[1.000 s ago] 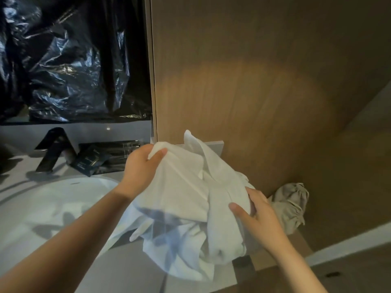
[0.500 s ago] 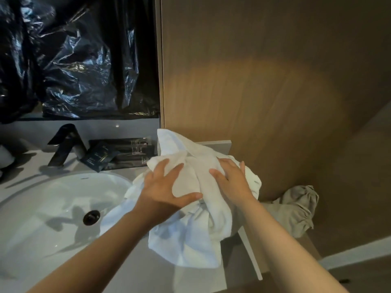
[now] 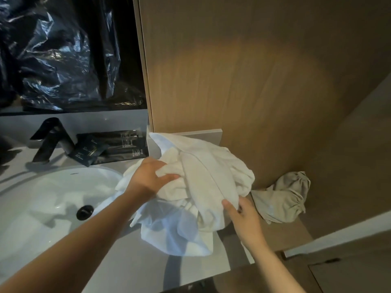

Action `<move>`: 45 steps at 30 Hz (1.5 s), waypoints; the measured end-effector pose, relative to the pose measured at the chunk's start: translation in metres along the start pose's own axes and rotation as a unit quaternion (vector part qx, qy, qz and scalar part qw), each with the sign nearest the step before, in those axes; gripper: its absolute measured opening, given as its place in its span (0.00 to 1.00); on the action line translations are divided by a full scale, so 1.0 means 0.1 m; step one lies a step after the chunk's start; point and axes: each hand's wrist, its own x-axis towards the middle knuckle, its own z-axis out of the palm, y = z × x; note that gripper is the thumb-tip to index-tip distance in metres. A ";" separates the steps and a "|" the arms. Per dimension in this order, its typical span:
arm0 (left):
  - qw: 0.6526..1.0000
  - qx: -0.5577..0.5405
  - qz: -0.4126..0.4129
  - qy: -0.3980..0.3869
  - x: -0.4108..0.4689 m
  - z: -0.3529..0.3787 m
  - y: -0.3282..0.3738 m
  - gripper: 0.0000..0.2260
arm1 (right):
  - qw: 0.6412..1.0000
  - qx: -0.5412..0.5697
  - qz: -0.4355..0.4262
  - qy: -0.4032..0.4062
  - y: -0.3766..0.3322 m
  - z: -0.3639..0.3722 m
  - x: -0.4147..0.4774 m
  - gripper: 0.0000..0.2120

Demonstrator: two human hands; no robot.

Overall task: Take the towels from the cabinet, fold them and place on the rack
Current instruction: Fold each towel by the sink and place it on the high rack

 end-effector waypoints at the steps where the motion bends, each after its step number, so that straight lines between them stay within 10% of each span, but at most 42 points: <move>1: 1.000 -0.001 -0.001 0.002 0.00 -0.02 0.00 0.10 | 1.000 0.010 -0.015 0.001 -0.08 -0.02 0.04 0.13; 17: 0.975 -0.042 0.078 0.205 0.24 -1.06 0.19 0.13 | 0.962 0.037 -0.267 0.041 -2.68 -0.10 1.09 0.14; 29: 0.944 -0.086 0.150 0.280 0.17 -1.12 0.47 0.09 | 0.931 -0.149 -0.325 0.076 -2.60 -0.25 1.28 0.14; 39: 0.990 -0.004 0.129 -0.063 -0.21 -0.46 0.02 0.17 | 0.938 -0.322 -0.125 -0.018 -1.74 -0.21 1.21 0.18; 45: 0.998 -0.026 0.061 -0.012 -0.25 -0.48 0.03 0.14 | 0.955 -0.232 -0.182 -0.044 -1.74 -0.20 1.09 0.25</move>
